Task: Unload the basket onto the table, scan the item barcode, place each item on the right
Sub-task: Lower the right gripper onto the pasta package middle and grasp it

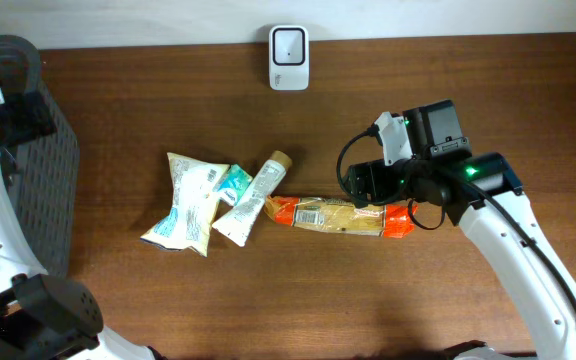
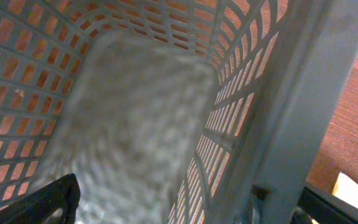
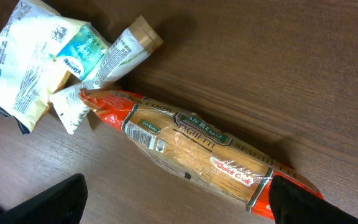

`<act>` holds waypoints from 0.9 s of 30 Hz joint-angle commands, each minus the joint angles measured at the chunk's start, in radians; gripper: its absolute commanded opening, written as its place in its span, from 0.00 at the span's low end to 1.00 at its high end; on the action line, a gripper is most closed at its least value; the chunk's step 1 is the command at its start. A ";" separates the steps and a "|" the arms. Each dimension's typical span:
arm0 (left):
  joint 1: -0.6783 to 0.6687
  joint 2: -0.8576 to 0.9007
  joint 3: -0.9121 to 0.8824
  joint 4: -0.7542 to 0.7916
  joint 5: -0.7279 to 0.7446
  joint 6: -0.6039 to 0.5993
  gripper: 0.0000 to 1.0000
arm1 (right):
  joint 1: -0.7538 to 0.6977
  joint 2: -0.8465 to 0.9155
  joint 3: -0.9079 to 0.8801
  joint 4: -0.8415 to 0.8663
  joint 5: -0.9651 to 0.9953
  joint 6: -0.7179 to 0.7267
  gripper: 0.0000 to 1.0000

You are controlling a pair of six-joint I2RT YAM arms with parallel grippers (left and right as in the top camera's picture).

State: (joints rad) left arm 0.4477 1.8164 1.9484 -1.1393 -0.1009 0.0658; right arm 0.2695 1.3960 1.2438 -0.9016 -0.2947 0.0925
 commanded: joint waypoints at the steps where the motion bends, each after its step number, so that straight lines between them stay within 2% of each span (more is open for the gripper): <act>1: 0.007 0.003 -0.004 0.002 0.008 -0.009 0.99 | 0.005 -0.002 0.019 0.000 0.016 -0.011 0.93; 14: 0.007 0.003 -0.004 0.002 0.008 -0.009 0.99 | 0.005 -0.002 0.020 0.000 0.013 -0.010 0.93; 15: 0.007 0.003 -0.004 0.002 0.008 -0.009 0.99 | 0.005 -0.002 0.020 0.000 -0.005 -0.010 0.99; 27: 0.007 0.003 -0.004 0.001 0.008 -0.009 0.99 | 0.005 -0.002 0.020 -0.011 -0.065 -0.006 0.99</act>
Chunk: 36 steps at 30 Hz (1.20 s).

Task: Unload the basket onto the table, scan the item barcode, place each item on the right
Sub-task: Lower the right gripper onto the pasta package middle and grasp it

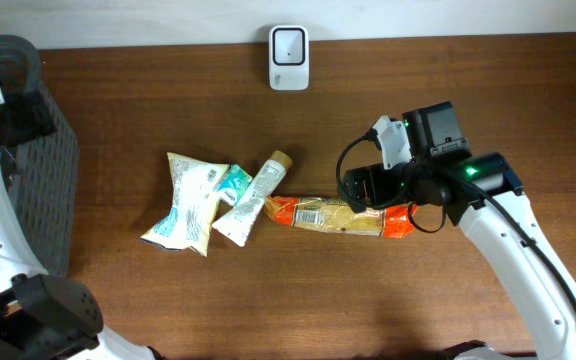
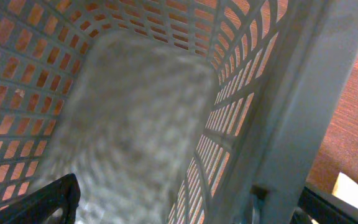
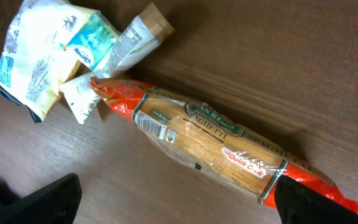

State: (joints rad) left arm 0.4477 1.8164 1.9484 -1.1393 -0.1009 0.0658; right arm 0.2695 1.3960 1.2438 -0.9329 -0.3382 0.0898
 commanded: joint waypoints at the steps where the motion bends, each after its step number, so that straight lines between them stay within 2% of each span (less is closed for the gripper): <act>1: 0.007 0.003 -0.004 0.002 0.008 -0.009 0.99 | 0.005 -0.002 0.020 0.033 -0.020 -0.004 0.99; 7: 0.007 0.003 -0.004 0.002 0.008 -0.009 0.99 | 0.008 0.044 0.018 0.091 -0.020 0.000 0.94; 14: 0.007 0.003 -0.004 0.002 0.008 -0.009 0.99 | 0.129 0.182 0.018 0.069 -0.016 -0.169 0.92; 16: 0.007 0.003 -0.004 0.002 0.008 -0.009 0.99 | 0.139 0.198 0.018 0.062 0.019 -0.172 0.92; 19: 0.007 0.003 -0.004 0.002 0.008 -0.009 0.99 | 0.139 0.202 0.018 -0.023 0.174 -0.195 0.92; 21: 0.007 0.003 -0.004 0.002 0.008 -0.009 0.99 | 0.139 0.202 0.018 -0.057 0.174 -0.261 0.93; 22: 0.007 0.003 -0.004 0.002 0.008 -0.009 0.99 | 0.143 0.204 0.018 -0.076 0.174 -0.336 0.99; 24: 0.007 0.003 -0.004 0.002 0.008 -0.009 0.99 | 0.143 0.222 0.018 -0.093 0.176 -0.476 0.99; 33: 0.007 0.003 -0.004 0.001 0.008 -0.009 0.99 | 0.139 0.380 0.017 -0.088 0.217 -0.836 1.00; 36: 0.007 0.003 -0.004 0.001 0.008 -0.009 0.99 | 0.086 0.474 0.017 -0.031 0.261 -0.845 0.98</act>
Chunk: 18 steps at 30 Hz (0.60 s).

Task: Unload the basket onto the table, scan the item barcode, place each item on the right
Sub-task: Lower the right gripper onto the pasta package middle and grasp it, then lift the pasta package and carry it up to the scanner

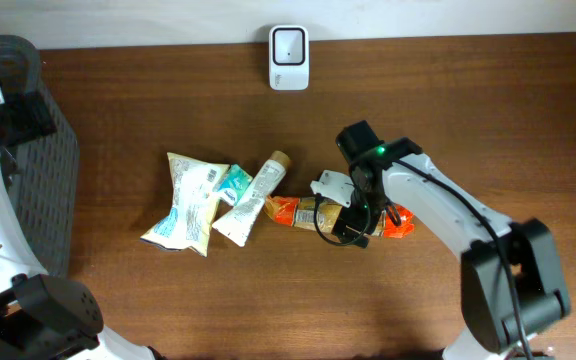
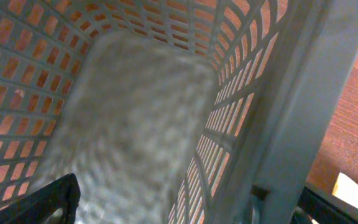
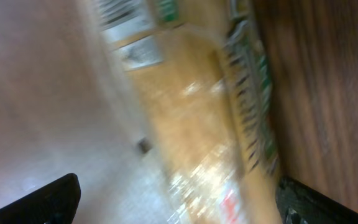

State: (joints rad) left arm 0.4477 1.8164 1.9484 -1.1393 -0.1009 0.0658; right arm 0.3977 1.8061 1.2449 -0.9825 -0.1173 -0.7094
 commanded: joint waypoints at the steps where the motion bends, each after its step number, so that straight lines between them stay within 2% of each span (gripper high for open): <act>1: 0.007 0.003 -0.004 0.002 0.008 -0.009 0.99 | -0.073 0.100 0.016 0.031 0.040 -0.046 0.91; 2: 0.007 0.003 -0.004 0.002 0.008 -0.009 0.99 | -0.092 0.119 0.016 0.033 0.039 -0.046 0.84; 3: 0.007 0.003 -0.004 0.002 0.008 -0.009 0.99 | -0.117 0.140 0.016 0.037 0.040 -0.045 0.62; 5: 0.007 0.003 -0.004 0.001 0.008 -0.009 0.99 | -0.149 0.146 0.016 0.061 0.040 -0.004 0.11; 6: 0.007 0.003 -0.004 0.001 0.008 -0.009 0.99 | -0.158 0.145 0.018 0.082 0.040 0.063 0.04; 10: 0.007 0.003 -0.004 0.002 0.008 -0.009 0.99 | -0.163 0.145 0.031 0.100 0.040 0.311 0.04; 14: 0.007 0.003 -0.004 0.002 0.008 -0.009 0.99 | -0.195 0.142 0.151 -0.032 0.053 0.610 0.04; 15: 0.007 0.003 -0.004 0.001 0.008 -0.009 0.99 | -0.200 0.142 0.202 -0.068 0.100 0.728 0.04; 18: 0.007 0.003 -0.004 0.002 0.008 -0.009 0.99 | -0.158 0.142 0.252 -0.069 0.321 0.921 0.04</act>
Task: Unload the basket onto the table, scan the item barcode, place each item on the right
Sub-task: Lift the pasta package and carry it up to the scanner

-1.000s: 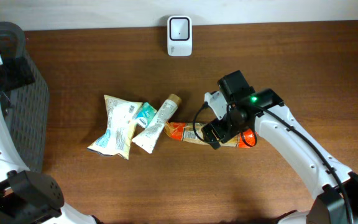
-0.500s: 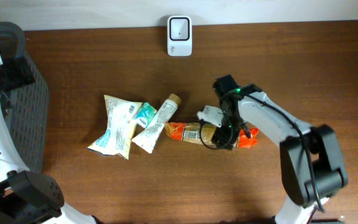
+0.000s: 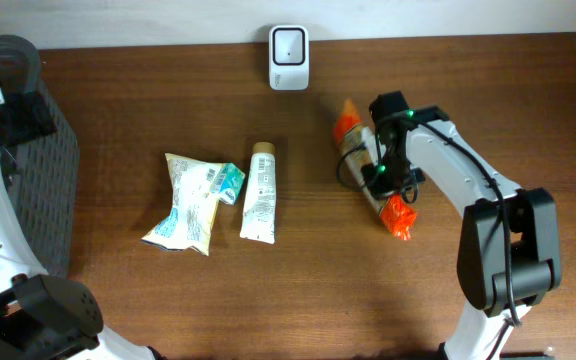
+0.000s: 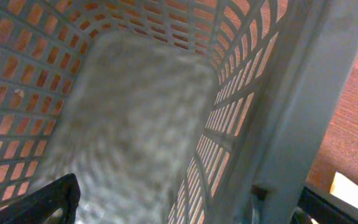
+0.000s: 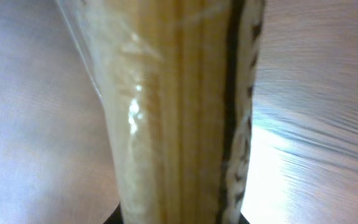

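Observation:
The spaghetti pack (image 3: 399, 214), clear with orange ends, slants on the right half of the table below the white scanner (image 3: 289, 44). My right gripper (image 3: 378, 172) is shut on its middle. In the right wrist view the pack (image 5: 179, 106) fills the frame between my right gripper (image 5: 173, 219), only dark finger edges showing at the bottom. The barcode does not show. My left gripper (image 4: 185, 211) is open over the grey basket (image 4: 135, 112), its fingers (image 4: 48, 199) wide apart.
A yellow chips bag (image 3: 190, 200), a small teal packet (image 3: 231, 181) and a white tube (image 3: 260, 192) lie left of centre. The grey basket (image 3: 28, 170) stands at the table's left edge, with the left arm over it.
The right gripper was down on the pack lying flat mid-table. Now it holds the pack farther right and back, turned diagonal, nearer the scanner. The tube now lies straight instead of slanted.
The right gripper was open above the pack's right end, the pack lying beside the tube. Then it was down on the pack's middle. Now the pack is gripped and turned below the scanner. The left gripper has stayed open over the basket.

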`<act>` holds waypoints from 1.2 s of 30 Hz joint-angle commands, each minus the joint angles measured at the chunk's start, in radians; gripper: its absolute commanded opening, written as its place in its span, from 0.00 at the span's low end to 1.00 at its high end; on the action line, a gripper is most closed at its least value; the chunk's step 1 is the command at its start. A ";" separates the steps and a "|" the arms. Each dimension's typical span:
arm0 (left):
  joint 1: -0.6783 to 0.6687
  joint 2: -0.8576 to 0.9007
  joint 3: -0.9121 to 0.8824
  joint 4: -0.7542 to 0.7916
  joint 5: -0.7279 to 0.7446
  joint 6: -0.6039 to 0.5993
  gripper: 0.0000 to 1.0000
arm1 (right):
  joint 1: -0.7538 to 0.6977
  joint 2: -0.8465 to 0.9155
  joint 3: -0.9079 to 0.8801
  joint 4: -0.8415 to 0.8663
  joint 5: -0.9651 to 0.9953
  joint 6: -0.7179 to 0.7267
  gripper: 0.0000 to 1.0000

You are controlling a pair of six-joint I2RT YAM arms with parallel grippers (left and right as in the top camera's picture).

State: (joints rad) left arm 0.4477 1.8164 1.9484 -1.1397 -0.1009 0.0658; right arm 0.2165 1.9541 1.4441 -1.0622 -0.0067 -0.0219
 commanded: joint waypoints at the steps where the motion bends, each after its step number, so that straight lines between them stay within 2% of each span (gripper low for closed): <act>1: 0.007 0.003 -0.004 0.002 0.008 -0.009 0.99 | 0.050 -0.005 0.052 0.015 0.298 0.276 0.04; 5: 0.007 0.003 -0.004 0.002 0.008 -0.009 0.99 | 0.202 -0.001 0.011 0.023 0.541 0.346 0.05; 6: 0.007 0.003 -0.004 0.002 0.008 -0.009 0.99 | 0.227 -0.001 -0.002 0.031 0.537 0.346 0.12; 7: 0.007 0.003 -0.004 0.002 0.008 -0.009 0.99 | 0.251 -0.001 -0.018 0.043 0.511 0.345 0.28; 9: 0.007 0.003 -0.004 0.002 0.008 -0.009 0.99 | 0.266 -0.001 -0.039 0.067 0.416 0.344 0.50; 12: 0.007 0.003 -0.004 0.002 0.008 -0.009 0.99 | 0.256 -0.001 -0.043 0.098 0.294 0.292 0.56; 13: 0.007 0.003 -0.004 0.002 0.008 -0.009 0.99 | 0.243 -0.001 -0.043 0.115 0.267 0.281 0.63; 15: 0.007 0.003 -0.004 0.002 0.008 -0.009 0.99 | 0.209 -0.001 -0.043 0.137 0.219 0.229 0.71; 17: 0.007 0.003 -0.004 0.002 0.008 -0.009 0.99 | 0.178 0.002 -0.043 0.157 0.149 0.178 0.75; 19: 0.007 0.003 -0.004 0.002 0.008 -0.009 0.99 | 0.147 0.028 -0.043 0.178 0.141 0.148 0.77; 22: 0.007 0.003 -0.004 0.002 0.008 -0.009 0.99 | 0.118 0.103 -0.043 0.193 0.141 0.077 0.87; 24: 0.007 0.003 -0.004 0.002 0.008 -0.009 0.99 | 0.103 0.139 -0.043 0.192 0.138 0.078 0.83; 25: 0.007 0.003 -0.004 0.002 0.008 -0.009 0.99 | 0.095 0.146 -0.043 0.192 0.121 0.078 0.71; 26: 0.007 0.003 -0.004 0.002 0.008 -0.009 0.99 | 0.084 0.146 -0.043 0.192 0.102 0.078 0.55; 27: 0.007 0.003 -0.004 0.002 0.008 -0.009 0.99 | 0.071 0.145 -0.042 0.192 0.075 0.078 0.31; 28: 0.007 0.003 -0.004 0.002 0.008 -0.009 0.99 | 0.058 0.145 -0.042 0.192 0.045 0.078 0.17; 29: 0.007 0.003 -0.004 0.002 0.008 -0.009 0.99 | 0.043 0.145 -0.042 0.188 0.006 0.078 0.11; 32: 0.007 0.003 -0.004 0.002 0.008 -0.009 0.99 | 0.001 0.127 -0.042 0.182 -0.154 0.070 0.04; 36: 0.007 0.003 -0.004 0.002 0.008 -0.009 0.99 | -0.029 0.043 0.003 0.106 -0.560 -0.138 0.04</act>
State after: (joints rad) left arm 0.4477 1.8164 1.9484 -1.1393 -0.1009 0.0654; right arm 0.1810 2.0445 1.4288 -0.9119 -0.2558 -0.0299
